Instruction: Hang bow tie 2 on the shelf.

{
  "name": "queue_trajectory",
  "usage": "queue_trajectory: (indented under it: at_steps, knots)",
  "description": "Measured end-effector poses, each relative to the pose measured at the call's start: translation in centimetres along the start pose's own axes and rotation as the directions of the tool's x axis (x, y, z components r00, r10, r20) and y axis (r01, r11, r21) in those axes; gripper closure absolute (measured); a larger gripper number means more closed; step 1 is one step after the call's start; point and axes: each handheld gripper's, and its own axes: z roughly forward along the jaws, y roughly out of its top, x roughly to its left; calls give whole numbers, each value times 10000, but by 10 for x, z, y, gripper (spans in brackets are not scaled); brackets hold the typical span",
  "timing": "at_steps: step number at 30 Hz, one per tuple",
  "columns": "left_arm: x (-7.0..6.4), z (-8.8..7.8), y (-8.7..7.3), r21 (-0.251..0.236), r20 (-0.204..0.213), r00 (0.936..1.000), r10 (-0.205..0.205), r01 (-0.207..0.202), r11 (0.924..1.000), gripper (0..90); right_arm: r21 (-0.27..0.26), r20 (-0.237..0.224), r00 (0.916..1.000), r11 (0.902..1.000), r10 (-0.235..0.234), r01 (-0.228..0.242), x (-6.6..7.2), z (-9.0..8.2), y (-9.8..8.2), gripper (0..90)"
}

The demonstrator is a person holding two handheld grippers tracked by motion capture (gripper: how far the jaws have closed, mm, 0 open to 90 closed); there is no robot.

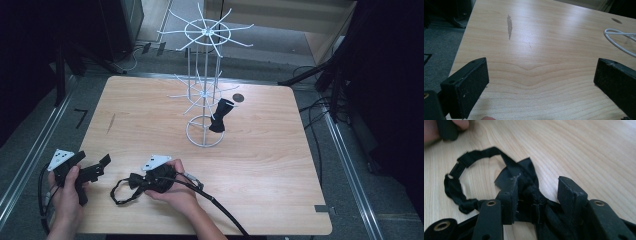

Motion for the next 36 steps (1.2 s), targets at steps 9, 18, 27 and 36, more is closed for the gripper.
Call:
queue_trajectory:
  at_steps: [9, 18, 27, 36]
  knots:
    - [0, 0, 0, -11, -11, 10000, 5, -5, 10000, 2, 148, 415, 9985, 9993, -350, 344, 2, -7, -4, 762]
    - [0, 0, 0, 4, 1, 10000, 14, -14, 10000, 2, -380, 741, 9972, 9993, 80, -52, -2, -16, -13, 792]
    - [0, 0, 0, -11, -15, 10000, 25, -25, 10000, 2, -1215, 1286, 9915, 9926, 218, -61, -7, -41, -7, 791]
    - [0, 0, 0, -1, 1, 10000, 20, -20, 10000, 2, -1748, 1811, 9823, 9845, 469, -148, -17, -67, -6, 791]
